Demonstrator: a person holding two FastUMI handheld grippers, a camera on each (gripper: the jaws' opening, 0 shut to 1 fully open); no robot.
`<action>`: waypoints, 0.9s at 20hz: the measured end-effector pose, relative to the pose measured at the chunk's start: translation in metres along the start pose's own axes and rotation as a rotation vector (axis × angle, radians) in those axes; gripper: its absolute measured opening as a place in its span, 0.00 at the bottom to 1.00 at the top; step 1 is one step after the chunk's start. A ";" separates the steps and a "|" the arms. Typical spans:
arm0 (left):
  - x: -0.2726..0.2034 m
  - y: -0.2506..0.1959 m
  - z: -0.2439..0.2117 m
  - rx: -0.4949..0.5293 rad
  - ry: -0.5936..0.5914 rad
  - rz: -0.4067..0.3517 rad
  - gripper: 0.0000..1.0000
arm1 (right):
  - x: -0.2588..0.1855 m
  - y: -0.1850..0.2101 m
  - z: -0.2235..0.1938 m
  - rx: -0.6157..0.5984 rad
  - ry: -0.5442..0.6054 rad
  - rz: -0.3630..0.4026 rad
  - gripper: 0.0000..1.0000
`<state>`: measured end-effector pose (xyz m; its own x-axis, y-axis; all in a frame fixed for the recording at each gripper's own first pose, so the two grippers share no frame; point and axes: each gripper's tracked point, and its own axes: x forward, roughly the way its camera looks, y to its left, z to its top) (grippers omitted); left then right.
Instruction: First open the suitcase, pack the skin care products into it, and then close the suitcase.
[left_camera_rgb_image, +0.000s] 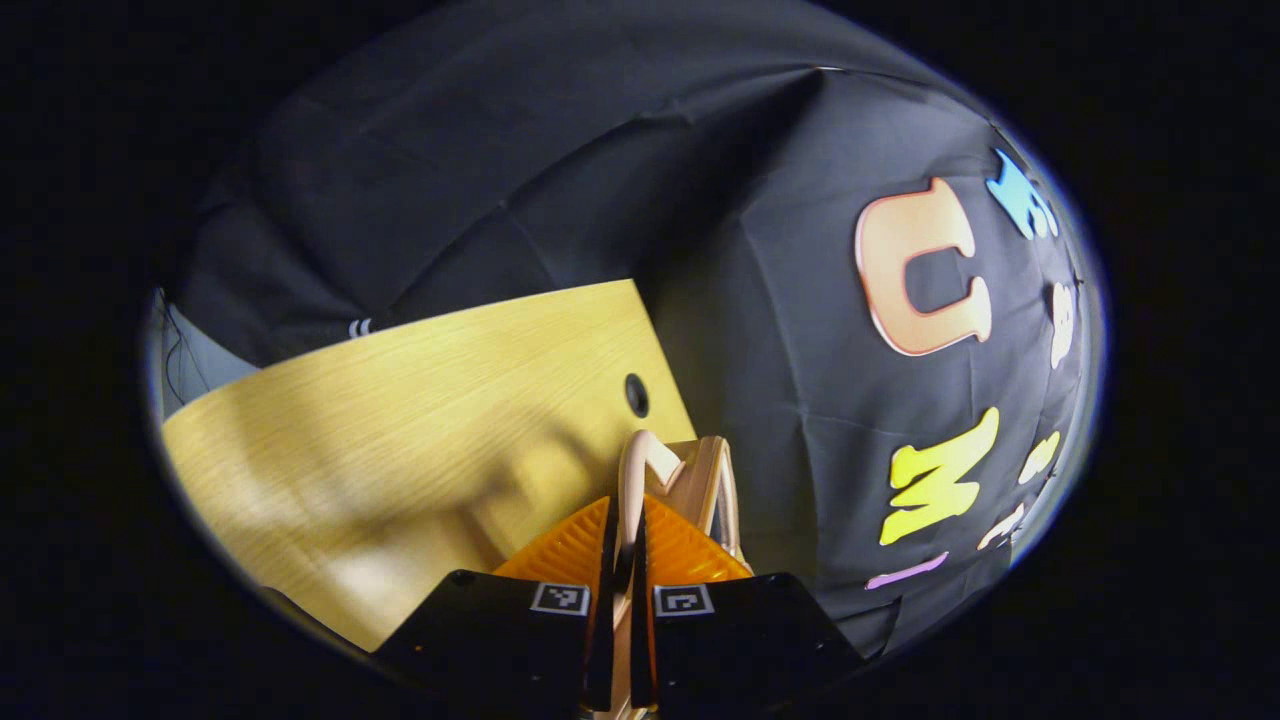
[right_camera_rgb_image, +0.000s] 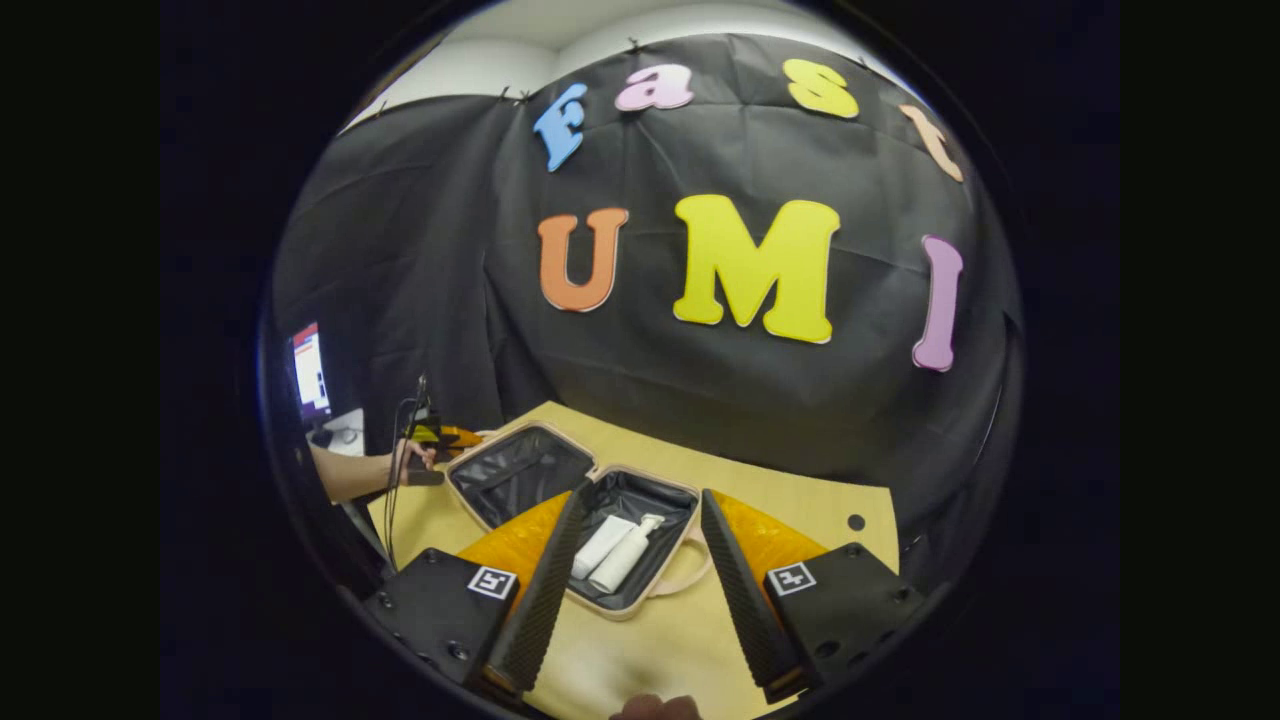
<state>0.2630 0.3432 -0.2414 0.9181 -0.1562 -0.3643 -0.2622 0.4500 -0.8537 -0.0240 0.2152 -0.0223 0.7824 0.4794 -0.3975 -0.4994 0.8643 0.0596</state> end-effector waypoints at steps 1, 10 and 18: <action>-0.006 -0.019 0.001 0.033 -0.003 -0.017 0.10 | -0.006 -0.005 0.000 0.025 -0.009 -0.001 0.73; -0.049 -0.214 -0.069 0.461 -0.090 -0.127 0.13 | -0.073 -0.103 0.030 0.055 -0.241 -0.241 0.75; -0.043 -0.283 -0.196 0.693 -0.186 -0.088 0.14 | -0.122 -0.151 0.028 0.022 -0.316 -0.353 0.79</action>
<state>0.2398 0.0500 -0.0568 0.9786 -0.0930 -0.1834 0.0069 0.9063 -0.4225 -0.0338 0.0305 0.0425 0.9795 0.1757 -0.0988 -0.1773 0.9841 -0.0081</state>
